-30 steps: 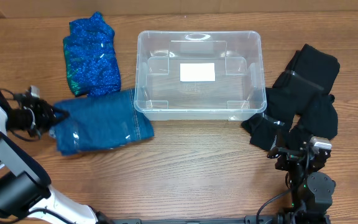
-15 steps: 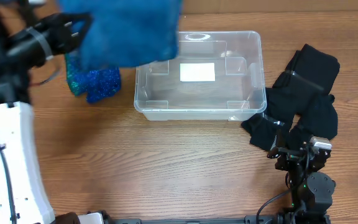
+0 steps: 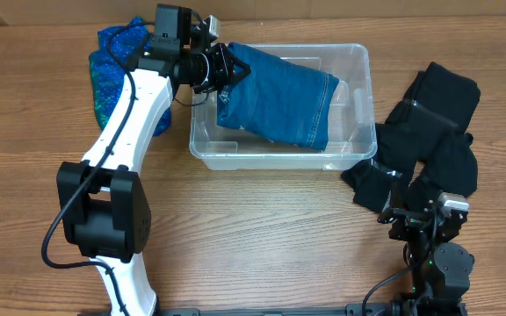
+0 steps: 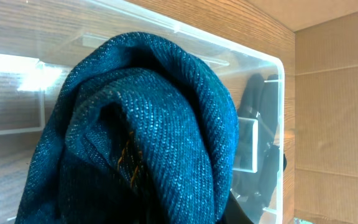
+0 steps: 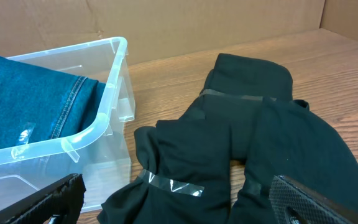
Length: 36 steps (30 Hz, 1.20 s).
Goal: Pack container
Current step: 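Lift the denim with the left gripper and lay it in the bin, then move the left gripper to the sparkly blue cloth and grasp it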
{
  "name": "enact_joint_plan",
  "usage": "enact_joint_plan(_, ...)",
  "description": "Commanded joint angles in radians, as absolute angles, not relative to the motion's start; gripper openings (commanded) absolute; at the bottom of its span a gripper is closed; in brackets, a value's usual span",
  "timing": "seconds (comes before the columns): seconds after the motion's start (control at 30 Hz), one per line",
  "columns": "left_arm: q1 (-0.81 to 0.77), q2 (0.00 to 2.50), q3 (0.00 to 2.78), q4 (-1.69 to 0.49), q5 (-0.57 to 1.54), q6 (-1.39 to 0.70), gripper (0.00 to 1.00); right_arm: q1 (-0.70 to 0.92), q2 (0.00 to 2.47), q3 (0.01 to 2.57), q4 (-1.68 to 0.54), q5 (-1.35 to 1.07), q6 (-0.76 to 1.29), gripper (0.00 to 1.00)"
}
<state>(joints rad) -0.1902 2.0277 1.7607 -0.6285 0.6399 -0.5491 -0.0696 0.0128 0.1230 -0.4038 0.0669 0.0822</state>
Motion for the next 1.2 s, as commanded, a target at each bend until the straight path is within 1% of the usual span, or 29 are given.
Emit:
enact_joint_plan(0.0, -0.209, 2.014, 1.802, -0.639, 0.696, -0.582, 0.45, -0.065, 0.003, 0.118, -0.398, 0.073, 0.081, 1.00)
enact_joint_plan(0.03, -0.204, 2.003, 1.802, -0.644, 0.699, -0.578, 0.59, -0.065, 0.003, 0.118, -0.398, 0.073, 0.081, 1.00)
enact_joint_plan(0.07, -0.191, 1.985, 1.802, -0.655, 0.701, -0.564, 0.67, -0.065, 0.003, 0.118, -0.398, 0.073, 0.081, 1.00)
enact_joint_plan(0.1, -0.175, 1.968, 1.802, -0.660, 0.709, -0.538, 0.80, -0.065, 0.003, 0.118, -0.399, 0.073, 0.081, 1.00)
enact_joint_plan(0.13, -0.154, 1.947, 1.802, -0.671, 0.710, -0.509, 1.00, -0.065, 0.003, 0.118, -0.398, 0.073, 0.081, 1.00)
enact_joint_plan(0.23, -0.062, 1.891, 1.802, -0.680, 0.768, -0.368, 1.00, -0.065, 0.003, 0.118, -0.398, 0.073, 0.081, 1.00)
enact_joint_plan(0.3, -0.004, 1.876, 1.802, -0.686, 0.791, -0.341, 1.00, -0.065, 0.003, 0.118, -0.398, 0.073, 0.081, 1.00)
enact_joint_plan(0.33, 0.036, 1.875, 1.802, -0.708, 0.799, -0.309, 0.96, -0.065, 0.003, 0.118, -0.399, 0.073, 0.081, 1.00)
enact_joint_plan(0.37, 0.075, 1.876, 1.802, -0.727, 0.794, -0.310, 0.83, -0.065, 0.003, 0.118, -0.398, 0.073, 0.081, 1.00)
enact_joint_plan(0.4, 0.110, 1.876, 1.802, -0.751, 0.745, -0.310, 0.77, -0.065, 0.003, 0.118, -0.398, 0.073, 0.081, 1.00)
enact_joint_plan(0.43, 0.146, 1.876, 1.802, -0.789, 0.622, -0.310, 0.79, -0.065, 0.003, 0.118, -0.398, 0.073, 0.081, 1.00)
enact_joint_plan(0.47, 0.175, 1.876, 1.802, -0.818, 0.525, -0.310, 0.86, -0.065, 0.003, 0.118, -0.398, 0.073, 0.081, 1.00)
enact_joint_plan(0.53, 0.204, 1.877, 1.802, -0.862, 0.387, -0.302, 0.93, -0.065, 0.003, 0.118, -0.398, 0.073, 0.081, 1.00)
enact_joint_plan(0.57, 0.212, 1.877, 1.802, -0.877, 0.326, -0.291, 0.99, -0.065, 0.003, 0.118, -0.398, 0.073, 0.081, 1.00)
enact_joint_plan(0.63, 0.224, 1.885, 1.802, -0.889, 0.190, -0.272, 1.00, -0.065, 0.003, 0.118, -0.398, 0.073, 0.081, 1.00)
enact_joint_plan(0.67, 0.231, 1.893, 1.802, -0.890, 0.159, -0.263, 1.00, -0.065, 0.003, 0.118, -0.398, 0.073, 0.081, 1.00)
enact_joint_plan(0.77, 0.272, 1.952, 1.802, -0.889, 0.161, -0.224, 1.00, -0.065, 0.003, 0.118, -0.398, 0.073, 0.081, 1.00)
enact_joint_plan(0.93, 0.358, 2.091, 1.802, -0.839, 0.237, -0.192, 1.00, -0.065, 0.003, 0.118, -0.398, 0.073, 0.081, 1.00)
enact_joint_plan(1.03, 0.360, 2.116, 1.802, -0.775, 0.233, -0.134, 1.00, -0.065, 0.003, 0.118, -0.398, 0.073, 0.081, 1.00)
enact_joint_plan(1.17, 0.366, 2.154, 1.802, -0.710, 0.237, -0.138, 1.00, -0.065, 0.003, 0.118, -0.398, 0.073, 0.081, 1.00)
